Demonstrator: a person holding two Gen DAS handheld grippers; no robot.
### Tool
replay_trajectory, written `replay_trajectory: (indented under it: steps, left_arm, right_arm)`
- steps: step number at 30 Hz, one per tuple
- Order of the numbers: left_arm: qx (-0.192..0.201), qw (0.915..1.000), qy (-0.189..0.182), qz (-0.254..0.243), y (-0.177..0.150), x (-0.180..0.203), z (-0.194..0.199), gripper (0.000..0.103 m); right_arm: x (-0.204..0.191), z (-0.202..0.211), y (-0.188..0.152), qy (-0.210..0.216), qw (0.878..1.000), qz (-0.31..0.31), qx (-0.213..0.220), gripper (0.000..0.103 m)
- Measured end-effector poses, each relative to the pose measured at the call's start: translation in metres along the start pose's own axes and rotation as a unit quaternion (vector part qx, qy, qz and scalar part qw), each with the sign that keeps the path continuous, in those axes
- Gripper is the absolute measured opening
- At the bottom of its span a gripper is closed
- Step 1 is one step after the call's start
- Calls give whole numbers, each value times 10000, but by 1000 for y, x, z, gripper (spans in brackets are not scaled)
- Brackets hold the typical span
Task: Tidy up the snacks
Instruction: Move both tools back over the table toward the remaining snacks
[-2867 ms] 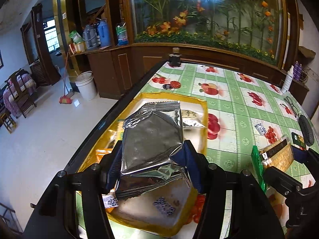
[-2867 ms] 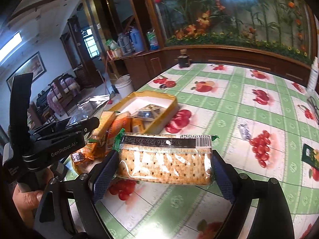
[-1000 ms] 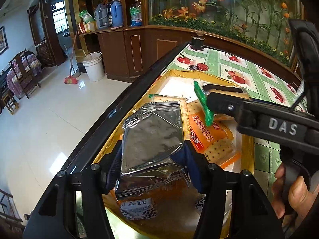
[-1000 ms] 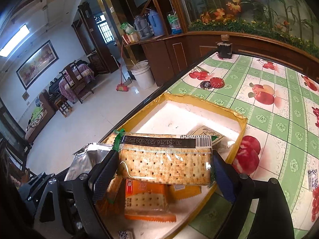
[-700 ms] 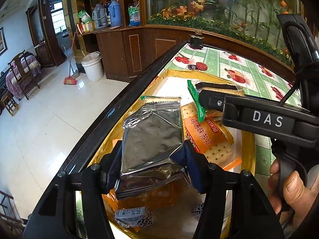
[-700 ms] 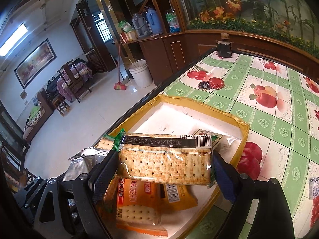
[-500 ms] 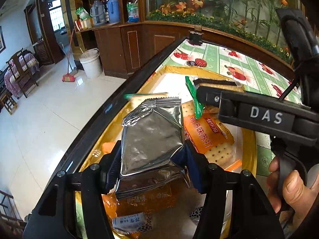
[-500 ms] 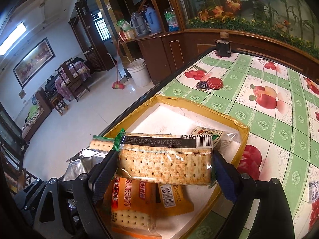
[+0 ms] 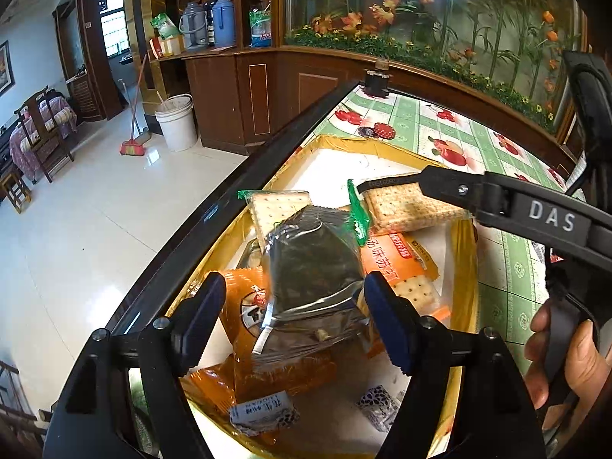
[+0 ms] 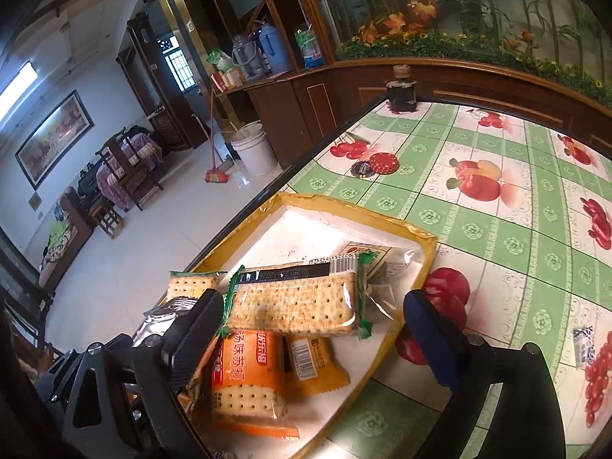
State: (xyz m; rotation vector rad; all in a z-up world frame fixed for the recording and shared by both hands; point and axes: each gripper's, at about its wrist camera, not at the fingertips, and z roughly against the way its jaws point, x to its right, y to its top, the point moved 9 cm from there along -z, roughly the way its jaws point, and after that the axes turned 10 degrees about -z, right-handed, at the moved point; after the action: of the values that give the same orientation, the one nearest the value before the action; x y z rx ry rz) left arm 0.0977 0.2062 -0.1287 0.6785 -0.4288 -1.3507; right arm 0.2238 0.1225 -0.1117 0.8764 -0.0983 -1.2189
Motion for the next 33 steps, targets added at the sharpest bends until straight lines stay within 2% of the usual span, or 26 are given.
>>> replay_trajectory:
  steps: [5,11,15,28,33]
  left_arm:
    - [84,9999,-15,-99,3,9,10,75]
    - [209,9993,-118,-287,9,28,23,76]
    - [309,9984,-221,-430,12,49,29,81]
    - [173,9908,-703,-1146,7,140,30,81]
    - [99,9854,-940,-1416,8,182,25,81]
  right_arm:
    - [8,21,-6,13,9999,-70,93,96]
    - [37,52,-23,-58,9995,-253,191,96]
    - [70,77,-36,-237,9979,-488,343,96]
    - [194,146,-82,-979,9863,-1206,552,96]
    - [234,171,-88,-1201,9797,-1443,705,96]
